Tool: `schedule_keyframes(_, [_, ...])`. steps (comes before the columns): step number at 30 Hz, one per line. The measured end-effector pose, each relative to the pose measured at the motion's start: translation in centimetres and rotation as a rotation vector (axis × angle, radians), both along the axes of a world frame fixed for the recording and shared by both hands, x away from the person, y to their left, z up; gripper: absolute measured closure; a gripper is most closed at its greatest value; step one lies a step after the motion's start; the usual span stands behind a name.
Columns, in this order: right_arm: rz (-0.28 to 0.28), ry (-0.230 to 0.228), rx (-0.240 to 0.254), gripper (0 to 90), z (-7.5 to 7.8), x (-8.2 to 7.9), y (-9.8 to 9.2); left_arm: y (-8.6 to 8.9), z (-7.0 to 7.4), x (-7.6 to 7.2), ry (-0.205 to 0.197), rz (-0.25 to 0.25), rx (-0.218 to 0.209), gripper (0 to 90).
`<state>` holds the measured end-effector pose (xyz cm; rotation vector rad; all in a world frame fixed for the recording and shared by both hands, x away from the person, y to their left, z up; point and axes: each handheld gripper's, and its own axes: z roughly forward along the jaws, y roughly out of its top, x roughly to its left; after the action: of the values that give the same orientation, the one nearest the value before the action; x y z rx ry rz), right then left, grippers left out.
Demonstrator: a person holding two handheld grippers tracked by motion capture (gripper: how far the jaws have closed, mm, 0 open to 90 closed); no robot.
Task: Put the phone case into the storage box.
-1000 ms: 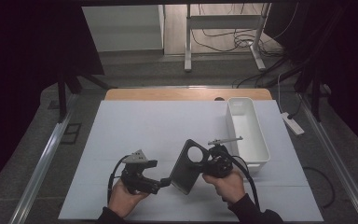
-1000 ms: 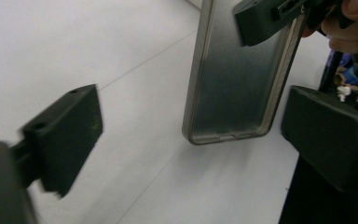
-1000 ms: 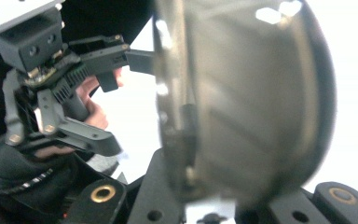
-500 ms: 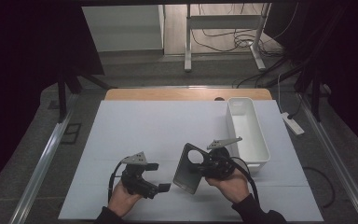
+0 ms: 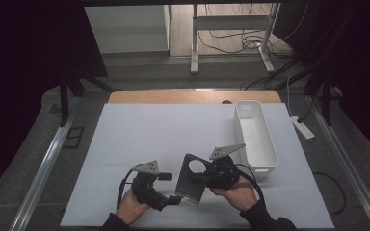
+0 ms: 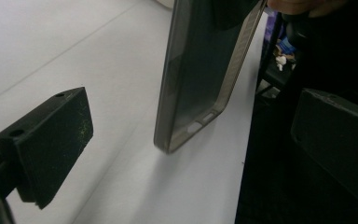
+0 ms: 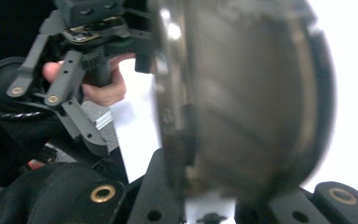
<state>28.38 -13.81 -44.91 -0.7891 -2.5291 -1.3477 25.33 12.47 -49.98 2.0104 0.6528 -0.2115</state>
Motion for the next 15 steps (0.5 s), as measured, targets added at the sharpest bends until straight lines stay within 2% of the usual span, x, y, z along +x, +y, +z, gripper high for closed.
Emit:
schedule_keyframes(9, [0.089, 0.007, 0.019, 85.8, 0.1, -0.6, 0.8, -0.9, -0.1, 0.1, 0.01, -0.046, -0.005, 0.0])
schedule_keyframes(15, [0.134, 0.01, 0.032, 85.8, 0.2, -1.0, 1.3, -1.4, -0.1, -0.2, 0.005, -0.072, 0.02, 6.0])
